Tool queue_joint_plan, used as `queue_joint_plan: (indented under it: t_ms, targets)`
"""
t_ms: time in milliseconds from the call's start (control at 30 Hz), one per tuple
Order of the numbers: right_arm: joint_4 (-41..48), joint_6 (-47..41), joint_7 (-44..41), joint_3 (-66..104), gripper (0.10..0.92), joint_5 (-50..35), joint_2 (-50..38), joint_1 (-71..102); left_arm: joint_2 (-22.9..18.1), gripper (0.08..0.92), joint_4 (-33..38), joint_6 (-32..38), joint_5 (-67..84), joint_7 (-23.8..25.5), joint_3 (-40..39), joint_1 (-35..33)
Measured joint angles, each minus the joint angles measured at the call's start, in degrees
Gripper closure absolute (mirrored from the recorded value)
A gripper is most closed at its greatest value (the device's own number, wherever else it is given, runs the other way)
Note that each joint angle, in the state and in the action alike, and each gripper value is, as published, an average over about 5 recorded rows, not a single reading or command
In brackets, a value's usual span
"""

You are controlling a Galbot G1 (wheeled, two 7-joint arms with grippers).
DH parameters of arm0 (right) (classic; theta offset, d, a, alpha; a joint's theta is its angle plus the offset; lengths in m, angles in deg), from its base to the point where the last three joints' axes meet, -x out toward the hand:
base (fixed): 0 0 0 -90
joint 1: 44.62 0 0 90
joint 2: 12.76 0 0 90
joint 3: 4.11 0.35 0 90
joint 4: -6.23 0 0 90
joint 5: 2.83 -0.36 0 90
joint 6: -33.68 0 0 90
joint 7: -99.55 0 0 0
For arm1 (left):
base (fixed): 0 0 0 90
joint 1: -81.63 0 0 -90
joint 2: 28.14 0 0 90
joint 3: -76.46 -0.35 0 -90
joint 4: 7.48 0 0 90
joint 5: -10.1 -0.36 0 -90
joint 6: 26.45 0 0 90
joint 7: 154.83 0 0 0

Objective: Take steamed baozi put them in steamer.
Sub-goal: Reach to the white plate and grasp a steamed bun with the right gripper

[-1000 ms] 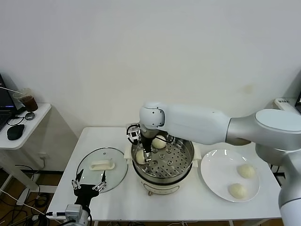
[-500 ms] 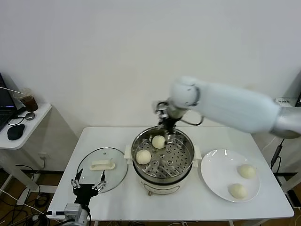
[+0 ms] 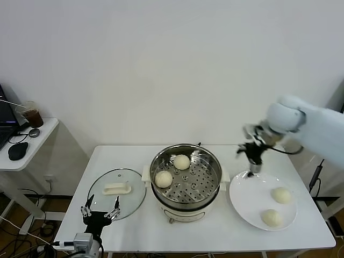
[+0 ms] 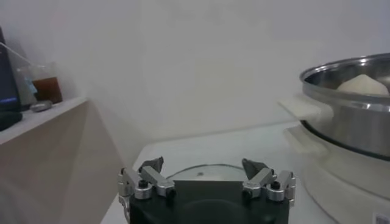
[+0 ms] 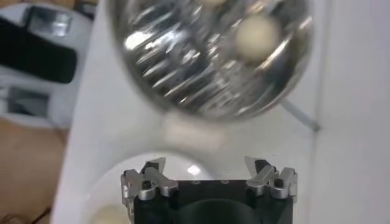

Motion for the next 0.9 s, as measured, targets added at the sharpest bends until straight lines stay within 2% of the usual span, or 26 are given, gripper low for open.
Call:
queue_joint_plan:
  t_ms: [300, 900]
  targets:
    - [-1.5, 3.9, -2.6, 6.8, 0.203, 8.1, -6.1, 11.1, -0.3, 0.177, -0.2, -0.2, -0.3, 0.0, 0.4, -0.3]
    - [-0.3, 6.3, -3.0, 17.2, 0.203, 18.0, -8.8, 29.1, -1.1, 0.177, -1.3, -0.2, -1.1, -0.1, 0.4, -0.3]
